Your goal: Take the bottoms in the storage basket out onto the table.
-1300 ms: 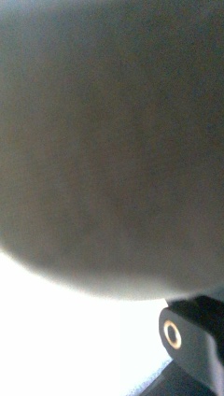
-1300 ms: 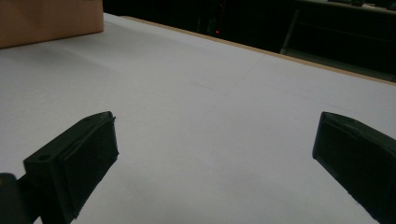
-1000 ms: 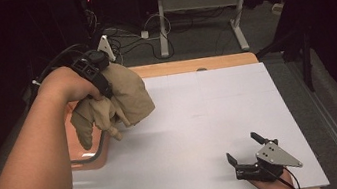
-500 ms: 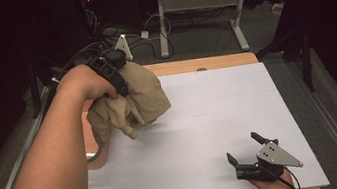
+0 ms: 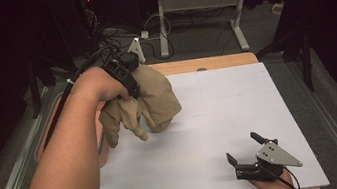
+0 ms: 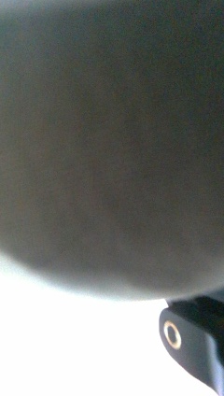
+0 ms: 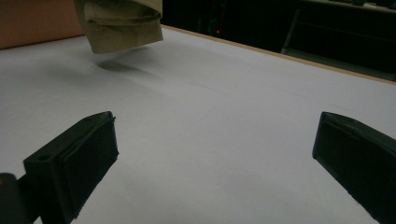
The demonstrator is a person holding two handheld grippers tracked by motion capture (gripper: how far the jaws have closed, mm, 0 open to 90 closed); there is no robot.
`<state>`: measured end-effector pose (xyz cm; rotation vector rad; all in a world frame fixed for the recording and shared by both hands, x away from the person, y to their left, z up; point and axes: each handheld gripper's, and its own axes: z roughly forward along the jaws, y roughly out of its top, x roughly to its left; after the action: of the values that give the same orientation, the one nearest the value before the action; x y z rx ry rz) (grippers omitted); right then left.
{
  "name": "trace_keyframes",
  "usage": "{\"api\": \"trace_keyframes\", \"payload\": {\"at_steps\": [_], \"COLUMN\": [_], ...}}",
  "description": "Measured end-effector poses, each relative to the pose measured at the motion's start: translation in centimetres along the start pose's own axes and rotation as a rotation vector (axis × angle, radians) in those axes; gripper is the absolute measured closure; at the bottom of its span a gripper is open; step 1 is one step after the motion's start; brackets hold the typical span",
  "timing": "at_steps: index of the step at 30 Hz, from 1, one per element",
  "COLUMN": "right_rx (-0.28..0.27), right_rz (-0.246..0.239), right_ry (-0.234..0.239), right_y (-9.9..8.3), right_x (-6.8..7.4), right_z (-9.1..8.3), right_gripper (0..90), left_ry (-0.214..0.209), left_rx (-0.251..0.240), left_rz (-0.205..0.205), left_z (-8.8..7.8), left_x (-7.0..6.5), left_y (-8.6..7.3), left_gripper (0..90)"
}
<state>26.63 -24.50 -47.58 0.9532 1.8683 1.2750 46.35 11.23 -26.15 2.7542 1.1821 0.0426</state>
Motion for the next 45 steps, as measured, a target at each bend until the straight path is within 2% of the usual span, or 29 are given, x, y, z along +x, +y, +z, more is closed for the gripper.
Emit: {"api": "trace_keyframes", "payload": {"at_steps": [13,22,32,38,41,45], "right_rx": [-0.007,-0.004,-0.006,-0.008,-0.008,-0.008], "right_rz": [0.002,-0.001,-0.003,-0.001,0.001,0.003], "right_ry": [-0.004,-0.001,0.001,0.000,0.002,0.002], "right_y": [0.0,0.0,0.1,0.1,0.1,0.1], "right_x": [-0.1,-0.1,-0.1,-0.1,-0.1,-0.1], "right_z": [-0.1,-0.1,0.0,0.0,0.1,0.1], "right_gripper": [1.2,1.2,1.2,1.2,1.2,1.2], "left_ry": [-0.007,-0.018,-0.026,-0.043,-0.035,-0.051], "left_rx": [-0.010,-0.010,-0.014,-0.036,-0.045,-0.078], "left_rz": [0.017,0.003,0.014,0.012,0.013,-0.002], "left_z": [1.5,3.3,5.4,7.1,8.1,9.1], "left_x": [-0.9,-0.9,-1.0,-1.1,-0.9,-0.6], "left_y": [0.8,1.1,1.4,1.6,1.6,1.7], "left_gripper": [65.0,64.6,64.0,63.8,63.6,63.1]}}
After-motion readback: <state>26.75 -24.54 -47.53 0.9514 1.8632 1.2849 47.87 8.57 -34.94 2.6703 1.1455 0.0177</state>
